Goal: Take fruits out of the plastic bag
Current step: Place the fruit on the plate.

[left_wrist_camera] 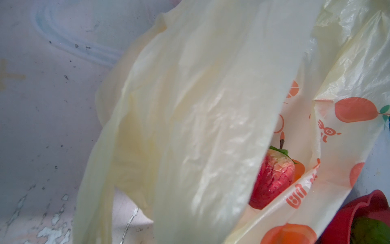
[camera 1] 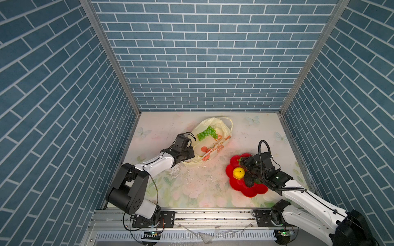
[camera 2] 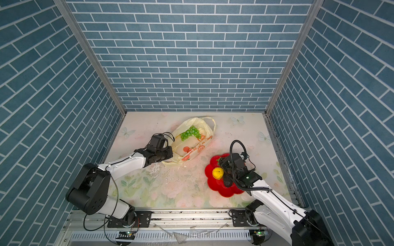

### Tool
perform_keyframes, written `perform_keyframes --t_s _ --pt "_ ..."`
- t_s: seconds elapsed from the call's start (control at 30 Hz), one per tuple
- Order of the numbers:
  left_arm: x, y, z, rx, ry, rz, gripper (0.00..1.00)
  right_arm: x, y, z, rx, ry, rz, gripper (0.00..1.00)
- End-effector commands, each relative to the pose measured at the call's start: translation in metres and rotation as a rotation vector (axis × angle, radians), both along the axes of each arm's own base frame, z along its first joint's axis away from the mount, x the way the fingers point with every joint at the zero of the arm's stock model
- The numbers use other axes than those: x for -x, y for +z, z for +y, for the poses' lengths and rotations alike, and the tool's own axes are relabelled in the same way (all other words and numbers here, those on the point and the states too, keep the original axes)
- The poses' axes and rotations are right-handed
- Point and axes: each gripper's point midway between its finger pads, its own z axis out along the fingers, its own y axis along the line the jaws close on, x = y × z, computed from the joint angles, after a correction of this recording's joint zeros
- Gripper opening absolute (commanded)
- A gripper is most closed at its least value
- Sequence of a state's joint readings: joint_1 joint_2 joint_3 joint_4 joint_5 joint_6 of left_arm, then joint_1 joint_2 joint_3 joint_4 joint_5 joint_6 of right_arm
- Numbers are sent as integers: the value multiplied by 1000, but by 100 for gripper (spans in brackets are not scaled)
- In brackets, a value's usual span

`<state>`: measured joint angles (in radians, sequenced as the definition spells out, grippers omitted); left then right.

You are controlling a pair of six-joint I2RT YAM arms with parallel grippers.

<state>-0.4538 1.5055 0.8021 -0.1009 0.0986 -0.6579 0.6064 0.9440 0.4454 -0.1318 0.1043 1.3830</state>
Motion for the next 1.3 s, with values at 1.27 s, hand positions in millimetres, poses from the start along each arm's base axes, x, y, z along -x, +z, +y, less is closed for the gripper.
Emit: perform_keyframes --t_s 1.27 --pt "-1 25 -3 -11 -48 -80 3 -37 47 36 254 303 -68 65"
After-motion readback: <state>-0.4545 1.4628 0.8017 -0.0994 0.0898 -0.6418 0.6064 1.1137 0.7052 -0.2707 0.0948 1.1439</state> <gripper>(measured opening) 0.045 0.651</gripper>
